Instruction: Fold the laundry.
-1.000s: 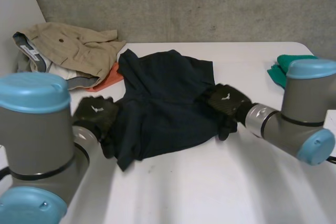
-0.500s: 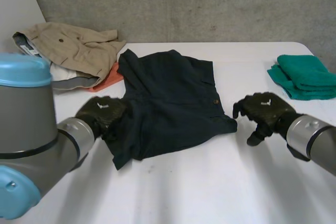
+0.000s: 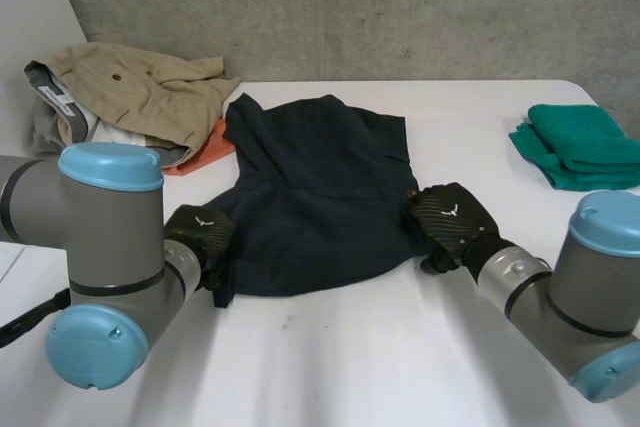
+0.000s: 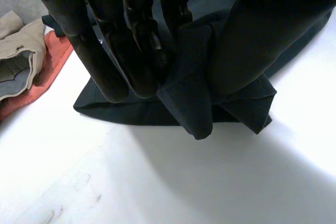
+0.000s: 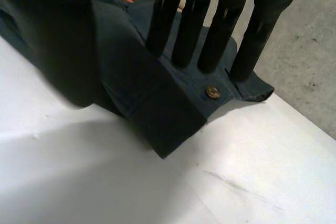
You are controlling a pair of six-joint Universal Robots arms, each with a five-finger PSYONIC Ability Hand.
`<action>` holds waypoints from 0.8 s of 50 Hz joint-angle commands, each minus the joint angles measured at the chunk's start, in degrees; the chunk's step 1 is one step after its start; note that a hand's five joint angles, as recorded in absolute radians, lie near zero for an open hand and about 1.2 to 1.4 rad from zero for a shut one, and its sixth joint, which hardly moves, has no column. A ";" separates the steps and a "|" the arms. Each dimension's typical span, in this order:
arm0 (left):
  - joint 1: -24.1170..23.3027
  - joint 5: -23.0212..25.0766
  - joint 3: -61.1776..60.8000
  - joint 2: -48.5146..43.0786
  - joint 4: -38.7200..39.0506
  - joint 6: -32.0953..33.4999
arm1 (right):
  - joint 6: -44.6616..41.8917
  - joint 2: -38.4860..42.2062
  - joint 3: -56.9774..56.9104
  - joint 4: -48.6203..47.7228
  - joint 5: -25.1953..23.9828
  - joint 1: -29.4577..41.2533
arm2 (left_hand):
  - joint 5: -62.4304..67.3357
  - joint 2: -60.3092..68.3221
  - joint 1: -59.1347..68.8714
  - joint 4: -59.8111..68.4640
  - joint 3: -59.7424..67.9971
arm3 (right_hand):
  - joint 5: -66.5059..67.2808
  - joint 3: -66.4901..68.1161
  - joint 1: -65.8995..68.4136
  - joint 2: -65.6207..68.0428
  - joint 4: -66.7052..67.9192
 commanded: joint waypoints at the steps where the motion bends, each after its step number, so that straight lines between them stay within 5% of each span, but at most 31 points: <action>1: 0.59 -1.17 -0.78 1.37 -1.06 1.51 | -0.79 1.59 -2.18 0.34 3.26 1.26 | 13.97 11.95 16.51 11.42 11.82 | 35.83 34.44 34.52 34.34 34.69; 9: -0.55 -1.08 -8.51 13.40 -15.37 9.32 | -5.52 -10.52 -2.00 13.23 0.72 -1.73 | 13.97 11.95 16.51 11.42 11.82 | 35.83 34.44 34.52 34.34 34.69; 14: -6.07 2.25 -13.52 22.80 -23.90 11.70 | -21.74 -18.34 -3.67 38.85 -5.07 -6.37 | 13.97 11.95 16.51 11.42 11.82 | 35.83 34.44 34.52 34.34 34.69; 20: -11.18 3.14 -15.46 26.69 -27.25 12.05 | -38.48 -18.89 -4.90 57.72 -8.25 -10.95 | 13.97 11.95 16.51 11.42 11.82 | 35.83 34.44 34.52 34.34 34.69; 24: -10.22 1.82 -14.24 23.62 -25.15 12.93 | -34.64 -17.66 -6.92 55.98 -8.61 -9.38 | 13.97 11.95 16.51 11.42 11.82 | 35.83 34.44 34.52 34.34 34.69; 29: -6.54 -1.25 -9.94 17.83 -21.47 15.56 | -24.63 -12.92 -9.82 48.44 -8.34 -8.23 | -51.97 -53.99 -49.43 -54.51 -54.12 | 35.83 34.44 34.52 34.34 34.69; 30: -6.00 -1.52 -9.05 17.38 -20.41 15.57 | -23.56 -12.39 -10.17 47.46 -8.34 -8.23 | -56.03 -58.05 -53.49 -58.58 -58.18 | 35.83 34.44 34.52 34.34 34.69; 36: 0.50 -0.65 -2.29 15.53 -9.69 14.52 | -18.28 -10.01 -11.06 42.53 -8.52 -8.15 | -56.03 -58.05 -53.49 -58.58 -58.18 | 35.83 34.44 34.52 34.34 34.69; 40: 5.07 4.18 2.90 10.88 -3.01 13.37 | -16.00 -9.57 -10.62 39.72 -8.78 -7.88 | -52.99 -55.00 -50.44 -55.53 -55.14 | 35.83 34.44 34.52 34.34 34.69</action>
